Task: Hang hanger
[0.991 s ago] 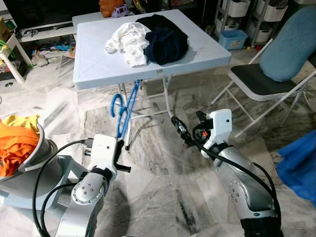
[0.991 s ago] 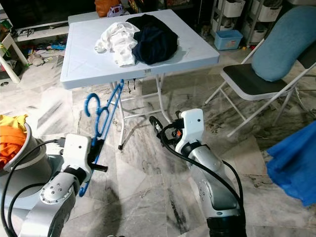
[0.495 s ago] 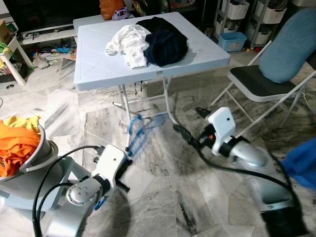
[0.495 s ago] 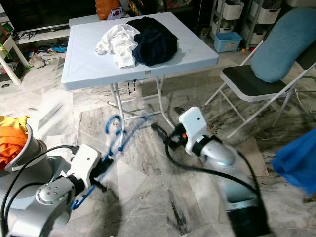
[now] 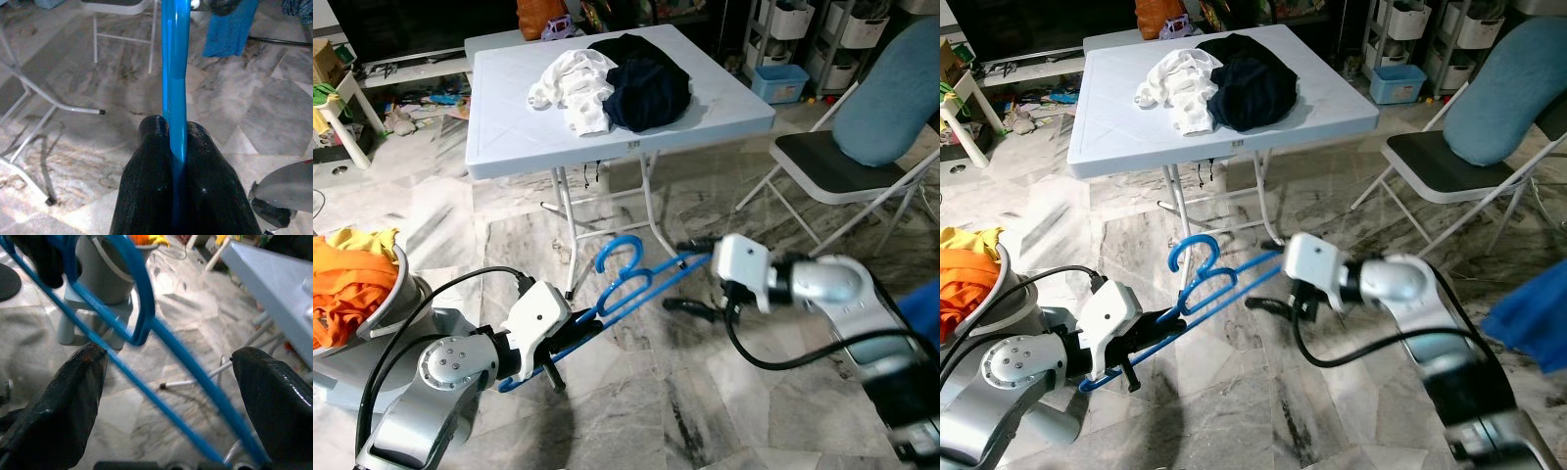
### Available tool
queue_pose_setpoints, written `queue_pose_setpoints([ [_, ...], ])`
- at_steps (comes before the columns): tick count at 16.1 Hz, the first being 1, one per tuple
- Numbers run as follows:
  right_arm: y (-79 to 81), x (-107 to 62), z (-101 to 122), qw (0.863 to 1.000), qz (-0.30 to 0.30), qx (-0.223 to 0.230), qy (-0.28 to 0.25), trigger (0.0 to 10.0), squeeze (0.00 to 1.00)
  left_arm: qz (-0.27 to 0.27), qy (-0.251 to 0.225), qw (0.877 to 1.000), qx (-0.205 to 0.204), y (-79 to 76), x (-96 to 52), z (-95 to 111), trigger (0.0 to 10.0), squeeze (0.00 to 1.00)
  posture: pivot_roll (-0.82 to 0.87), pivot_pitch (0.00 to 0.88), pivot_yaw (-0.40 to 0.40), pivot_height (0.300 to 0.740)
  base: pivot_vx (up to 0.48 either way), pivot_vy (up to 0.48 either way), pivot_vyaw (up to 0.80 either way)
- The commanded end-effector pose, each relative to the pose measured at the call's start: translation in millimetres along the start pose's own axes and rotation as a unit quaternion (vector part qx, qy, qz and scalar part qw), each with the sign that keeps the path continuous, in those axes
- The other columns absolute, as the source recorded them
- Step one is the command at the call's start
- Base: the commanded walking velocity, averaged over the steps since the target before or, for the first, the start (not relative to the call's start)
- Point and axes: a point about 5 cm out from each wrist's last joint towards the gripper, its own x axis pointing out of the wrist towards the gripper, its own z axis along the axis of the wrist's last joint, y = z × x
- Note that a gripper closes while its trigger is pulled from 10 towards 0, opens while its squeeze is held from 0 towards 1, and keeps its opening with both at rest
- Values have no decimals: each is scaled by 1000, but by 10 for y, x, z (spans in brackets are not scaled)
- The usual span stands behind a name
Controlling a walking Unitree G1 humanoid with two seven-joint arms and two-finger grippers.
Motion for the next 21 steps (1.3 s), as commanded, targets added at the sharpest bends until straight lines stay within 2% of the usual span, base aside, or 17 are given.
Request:
queue_pose_setpoints([
  [1, 37, 60, 14, 999, 34, -21, 2, 10000, 0, -25, -3, 1000, 15, -44, 12, 24, 10000, 0, -83, 50, 70, 740, 0, 0, 0],
  [2, 58, 87, 2, 998, 44, -34, 9, 10000, 0, -33, -1, 999, 22, -74, 18, 15, 10000, 0, -83, 50, 70, 740, 0, 0, 0],
  [3, 72, 100, -14, 997, 54, -45, 15, 9216, 0, -36, -1, 999, 25, -83, 22, 7, 10000, 0, -83, 50, 70, 740, 0, 0, 0],
  [4, 78, 109, -36, 996, 72, -54, 20, 2314, 0, -44, 2, 999, 29, -96, 23, -1, 10000, 0, -80, 54, 75, 740, 0, 0, 0],
  [5, 68, 100, -49, 994, 86, -65, 30, 0, 0, -45, 2, 998, 32, -91, 23, 2, 10000, 0, -80, 59, 75, 740, 0, 0, 0],
  [11, -111, -24, -70, 978, 141, -121, 96, 0, 0, -64, 22, 996, 57, -131, 45, -68, 10000, 0, -92, 57, 74, 740, 0, 0, 0],
  [15, -39, -50, -140, 965, 190, -132, 123, 0, 0, -70, 34, 994, 73, -155, 53, -116, 10000, 0, -90, 57, 70, 740, 0, 0, 0],
  [21, -36, -86, -177, 962, 203, -127, 133, 0, 0, -71, 36, 994, 79, -162, 70, -135, 10000, 0, -94, 56, 68, 740, 0, 0, 0],
])
